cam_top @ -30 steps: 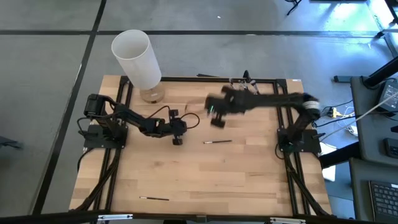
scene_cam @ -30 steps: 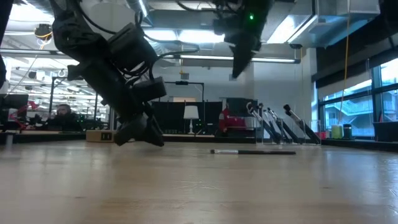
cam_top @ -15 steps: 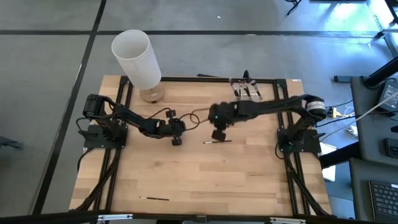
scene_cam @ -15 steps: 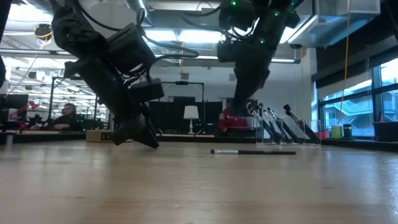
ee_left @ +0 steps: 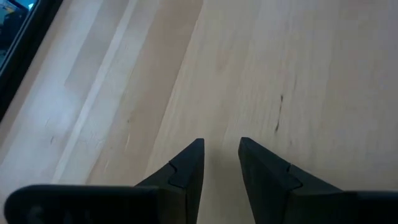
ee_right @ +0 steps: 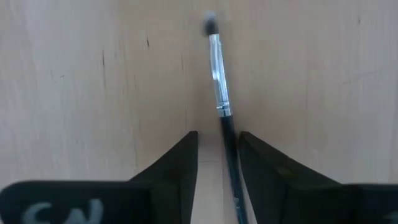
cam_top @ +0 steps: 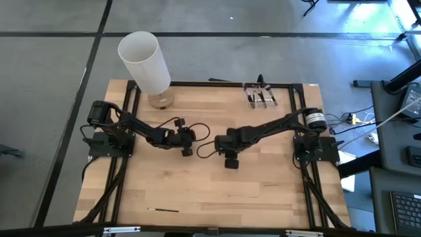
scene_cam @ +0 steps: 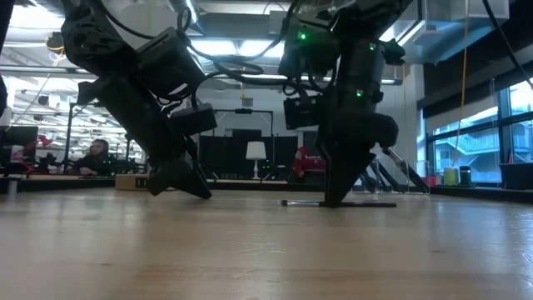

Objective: Put items in baskets/containers
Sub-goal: Put the eyeshadow brush into the middle of the transparent organizer

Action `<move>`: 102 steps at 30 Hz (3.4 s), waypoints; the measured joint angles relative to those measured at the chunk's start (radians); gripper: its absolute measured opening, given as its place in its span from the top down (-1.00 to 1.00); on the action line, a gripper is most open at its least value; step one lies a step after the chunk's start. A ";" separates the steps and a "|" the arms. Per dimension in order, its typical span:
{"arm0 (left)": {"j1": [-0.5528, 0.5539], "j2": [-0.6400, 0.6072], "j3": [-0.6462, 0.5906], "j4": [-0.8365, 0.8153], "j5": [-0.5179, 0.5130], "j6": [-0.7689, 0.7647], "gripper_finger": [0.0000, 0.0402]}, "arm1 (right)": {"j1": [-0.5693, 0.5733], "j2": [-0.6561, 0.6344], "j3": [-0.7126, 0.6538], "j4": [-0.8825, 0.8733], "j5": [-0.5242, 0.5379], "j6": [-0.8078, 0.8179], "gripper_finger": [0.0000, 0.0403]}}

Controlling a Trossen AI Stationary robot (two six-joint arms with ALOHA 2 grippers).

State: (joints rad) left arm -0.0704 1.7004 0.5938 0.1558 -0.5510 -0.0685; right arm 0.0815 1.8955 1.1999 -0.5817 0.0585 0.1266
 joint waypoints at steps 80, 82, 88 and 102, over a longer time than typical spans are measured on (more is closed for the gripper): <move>0.024 0.002 -0.001 0.055 0.018 0.056 0.49 | -0.012 0.045 0.449 -0.489 0.032 -0.109 0.80; 0.018 0.002 0.000 0.047 0.018 0.050 0.49 | -0.015 0.064 0.451 -0.476 -0.002 -0.137 0.78; 0.008 0.001 0.001 0.021 0.012 0.037 0.49 | -0.038 0.108 0.451 -0.428 -0.009 -0.120 0.81; 0.007 0.000 0.001 0.010 0.012 0.037 0.49 | -0.045 0.109 0.367 -0.305 -0.017 -0.111 0.37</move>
State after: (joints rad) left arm -0.0635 1.7004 0.5949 0.1658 -0.5392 -0.0315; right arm 0.0364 2.0041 1.5665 -0.8865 0.0417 0.0156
